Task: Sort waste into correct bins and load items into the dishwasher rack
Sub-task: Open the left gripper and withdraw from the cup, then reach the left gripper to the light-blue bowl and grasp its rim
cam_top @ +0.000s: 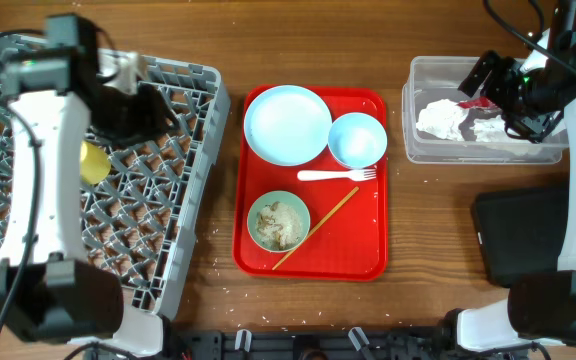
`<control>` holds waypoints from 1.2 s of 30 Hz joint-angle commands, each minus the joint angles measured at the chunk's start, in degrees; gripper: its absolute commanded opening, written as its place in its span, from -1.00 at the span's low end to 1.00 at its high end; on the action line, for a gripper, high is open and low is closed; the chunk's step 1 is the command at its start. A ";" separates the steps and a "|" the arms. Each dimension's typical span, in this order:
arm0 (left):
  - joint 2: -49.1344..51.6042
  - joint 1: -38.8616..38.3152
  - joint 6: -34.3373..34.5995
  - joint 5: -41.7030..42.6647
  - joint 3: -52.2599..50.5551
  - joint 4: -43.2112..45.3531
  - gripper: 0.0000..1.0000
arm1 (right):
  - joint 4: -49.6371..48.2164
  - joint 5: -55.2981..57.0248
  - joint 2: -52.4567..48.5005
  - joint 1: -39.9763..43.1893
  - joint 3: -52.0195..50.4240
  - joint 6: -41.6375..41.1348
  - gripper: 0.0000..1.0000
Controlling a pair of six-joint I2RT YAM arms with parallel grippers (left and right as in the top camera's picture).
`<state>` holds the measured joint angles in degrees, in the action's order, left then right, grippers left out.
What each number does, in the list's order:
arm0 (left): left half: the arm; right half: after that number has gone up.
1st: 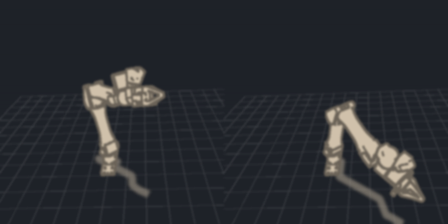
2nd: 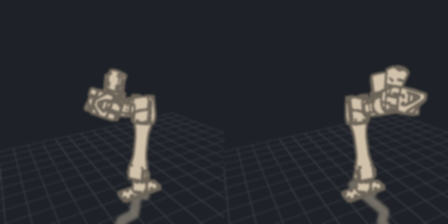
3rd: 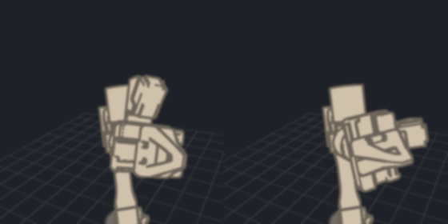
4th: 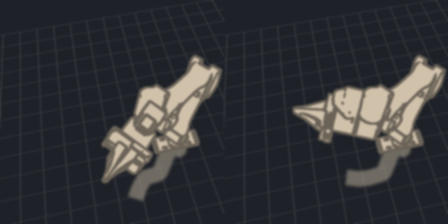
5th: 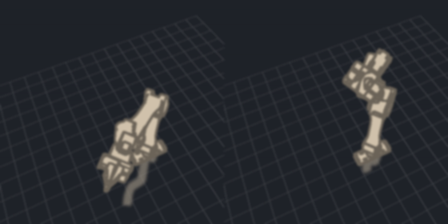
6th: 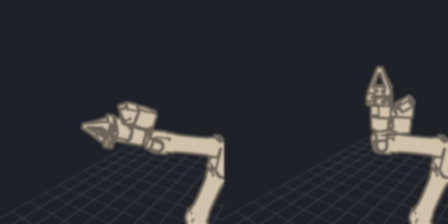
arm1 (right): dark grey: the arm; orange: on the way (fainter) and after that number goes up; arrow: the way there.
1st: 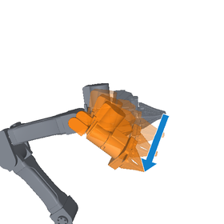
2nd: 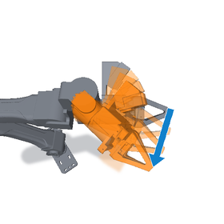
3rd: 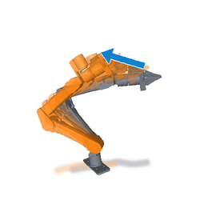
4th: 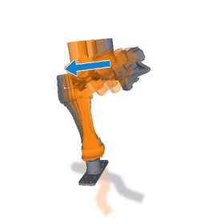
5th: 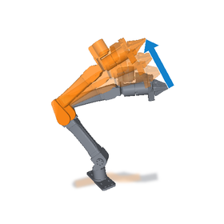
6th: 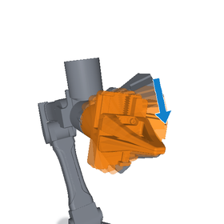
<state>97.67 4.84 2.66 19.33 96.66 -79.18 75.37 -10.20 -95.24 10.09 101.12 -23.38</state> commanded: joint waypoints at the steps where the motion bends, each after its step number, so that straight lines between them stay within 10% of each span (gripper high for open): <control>1: 3.48 -3.72 -1.36 -9.92 -4.98 2.10 -0.04 | -0.13 0.55 0.96 0.07 0.11 -0.68 0.99; 11: 4.79 -10.73 -8.28 -8.61 -16.85 12.90 0.06 | -0.13 0.55 0.96 0.07 0.11 -0.68 1.00; 28: 9.22 -11.08 -7.96 -10.91 -18.88 31.71 -0.75 | -0.13 0.55 0.96 0.07 0.11 -0.68 1.00; 36: 9.25 -11.06 -7.74 -10.88 -18.88 39.54 -0.70 | -0.13 0.55 0.96 0.07 0.11 -0.68 0.99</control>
<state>106.34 -6.26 -3.31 4.73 77.62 -42.35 75.37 -10.20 -95.24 10.09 101.12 -23.38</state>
